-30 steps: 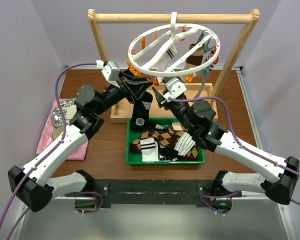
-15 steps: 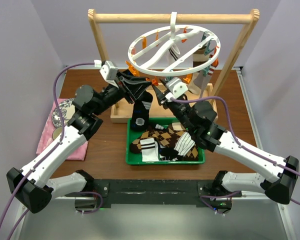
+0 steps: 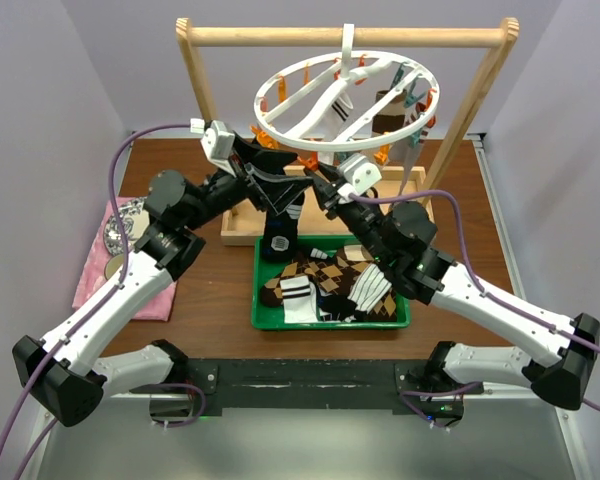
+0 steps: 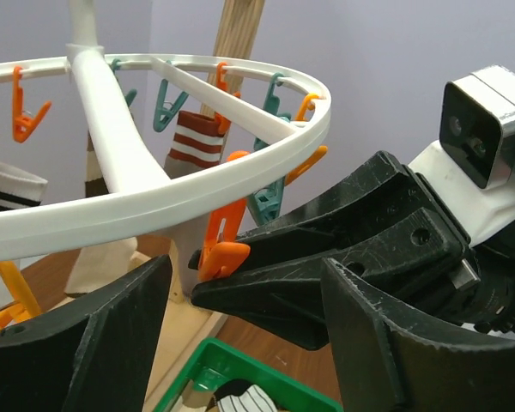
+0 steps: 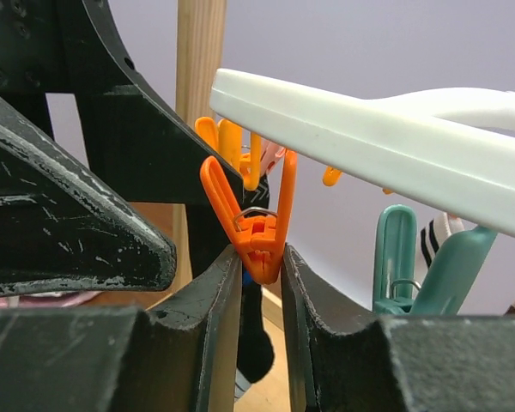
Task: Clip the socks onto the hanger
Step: Open the clamp at the hanger.
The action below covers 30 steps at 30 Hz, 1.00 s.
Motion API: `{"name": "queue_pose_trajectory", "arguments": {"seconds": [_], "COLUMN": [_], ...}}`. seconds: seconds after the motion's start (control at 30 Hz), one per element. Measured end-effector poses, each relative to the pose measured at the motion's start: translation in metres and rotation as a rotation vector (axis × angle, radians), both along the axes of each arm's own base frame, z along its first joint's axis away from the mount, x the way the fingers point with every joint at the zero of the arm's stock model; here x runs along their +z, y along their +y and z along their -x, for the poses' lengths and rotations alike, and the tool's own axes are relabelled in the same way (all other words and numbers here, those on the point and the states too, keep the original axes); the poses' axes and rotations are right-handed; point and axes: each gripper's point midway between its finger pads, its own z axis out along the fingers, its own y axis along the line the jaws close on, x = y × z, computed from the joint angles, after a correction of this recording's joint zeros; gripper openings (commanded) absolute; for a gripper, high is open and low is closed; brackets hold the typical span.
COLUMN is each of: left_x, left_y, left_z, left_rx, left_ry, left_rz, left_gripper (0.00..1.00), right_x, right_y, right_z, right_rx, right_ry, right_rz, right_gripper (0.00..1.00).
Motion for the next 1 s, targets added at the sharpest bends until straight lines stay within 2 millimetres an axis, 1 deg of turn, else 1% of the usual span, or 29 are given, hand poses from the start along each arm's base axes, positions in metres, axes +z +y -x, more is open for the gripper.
{"name": "queue_pose_trajectory", "arguments": {"seconds": [0.17,0.3,0.4,0.53,0.63,0.83,1.0], "left_x": [0.004,0.009,0.018,0.029,0.030,0.024,0.027], "left_y": [0.003,0.009,0.013,0.012,0.006,-0.003,-0.005], "left_z": [-0.002,-0.007,-0.006,-0.001,0.002,0.006,0.013], "left_rx": [0.006,0.021,0.018,-0.035,-0.087,-0.163,-0.199], "left_ry": [0.008,0.018,0.009,0.003,0.026,0.065,0.060], "left_rz": [0.014,0.033,0.059,0.090,0.100,0.097,0.089], "left_gripper": [0.81,0.93,0.97,0.99,0.99,1.00,1.00], "right_x": [0.011,0.013,0.014,0.021,0.023,0.021,0.012], "right_y": [-0.004,-0.004,-0.005,-0.007,-0.007,0.004,0.016], "right_z": [0.010,0.017,0.023,0.031,0.037,0.043,0.042], "right_rx": [0.033,0.071,0.099,0.138,0.170,0.241,0.282], "right_ry": [0.009,0.037,0.067,0.096,0.120,0.189,0.246], "right_rz": [-0.050,-0.084,-0.118,-0.178,-0.216,-0.278,-0.301], "right_gripper": [0.21,0.21,0.20,0.20,0.20,0.19,0.19]}}
